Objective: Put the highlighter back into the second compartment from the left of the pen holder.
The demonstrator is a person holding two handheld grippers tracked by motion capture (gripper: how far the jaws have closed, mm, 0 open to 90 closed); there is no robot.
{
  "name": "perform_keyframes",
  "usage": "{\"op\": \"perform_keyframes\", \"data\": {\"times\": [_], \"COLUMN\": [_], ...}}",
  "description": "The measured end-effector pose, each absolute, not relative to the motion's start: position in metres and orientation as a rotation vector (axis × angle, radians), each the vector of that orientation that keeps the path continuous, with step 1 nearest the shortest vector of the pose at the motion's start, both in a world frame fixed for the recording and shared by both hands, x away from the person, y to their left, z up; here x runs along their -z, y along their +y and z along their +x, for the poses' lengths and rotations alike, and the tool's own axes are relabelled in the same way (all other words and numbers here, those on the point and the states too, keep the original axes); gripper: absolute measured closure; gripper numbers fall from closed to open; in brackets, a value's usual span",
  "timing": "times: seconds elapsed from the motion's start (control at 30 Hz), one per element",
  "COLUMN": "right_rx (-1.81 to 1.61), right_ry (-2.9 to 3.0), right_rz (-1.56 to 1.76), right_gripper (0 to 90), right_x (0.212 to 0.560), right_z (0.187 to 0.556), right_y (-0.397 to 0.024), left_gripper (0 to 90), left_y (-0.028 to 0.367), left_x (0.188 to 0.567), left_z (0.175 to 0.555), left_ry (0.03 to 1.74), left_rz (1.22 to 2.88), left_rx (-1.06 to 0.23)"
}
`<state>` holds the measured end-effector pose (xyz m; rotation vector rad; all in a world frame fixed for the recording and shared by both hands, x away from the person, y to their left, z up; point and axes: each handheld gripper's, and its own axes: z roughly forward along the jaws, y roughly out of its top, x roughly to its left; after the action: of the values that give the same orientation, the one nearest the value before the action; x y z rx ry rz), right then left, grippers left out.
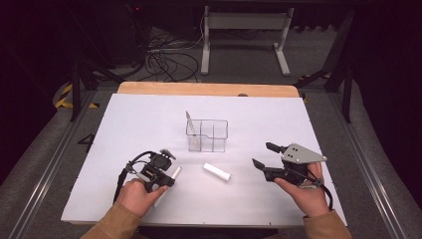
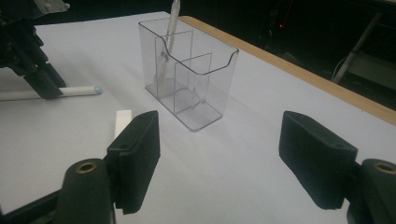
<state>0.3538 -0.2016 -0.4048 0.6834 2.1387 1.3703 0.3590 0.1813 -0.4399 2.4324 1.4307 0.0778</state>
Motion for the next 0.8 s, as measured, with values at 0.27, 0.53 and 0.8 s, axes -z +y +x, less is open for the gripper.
{"op": "perform_keyframes", "data": {"times": [0.27, 0.53, 0.8], "right_rx": [-1.371, -1.374, -1.375], "right_ry": [2.139, 2.138, 2.136], "right_rz": [0.685, 0.685, 0.686], "right_gripper": [29.9, 29.9, 29.9], "right_x": [0.405, 0.405, 0.405], "right_z": [0.354, 0.354, 0.354], "right_y": [-0.202, -0.202, -0.202], "left_gripper": [78.0, 78.4, 78.5], "left_y": [0.181, 0.18, 0.184], "left_x": [0.44, 0.437, 0.426], "left_z": [0.358, 0.357, 0.353], "left_ry": [1.429, 1.42, 1.388], "left_rz": [2.433, 2.424, 2.386], "left_rx": [-0.091, -0.098, -0.131]}}
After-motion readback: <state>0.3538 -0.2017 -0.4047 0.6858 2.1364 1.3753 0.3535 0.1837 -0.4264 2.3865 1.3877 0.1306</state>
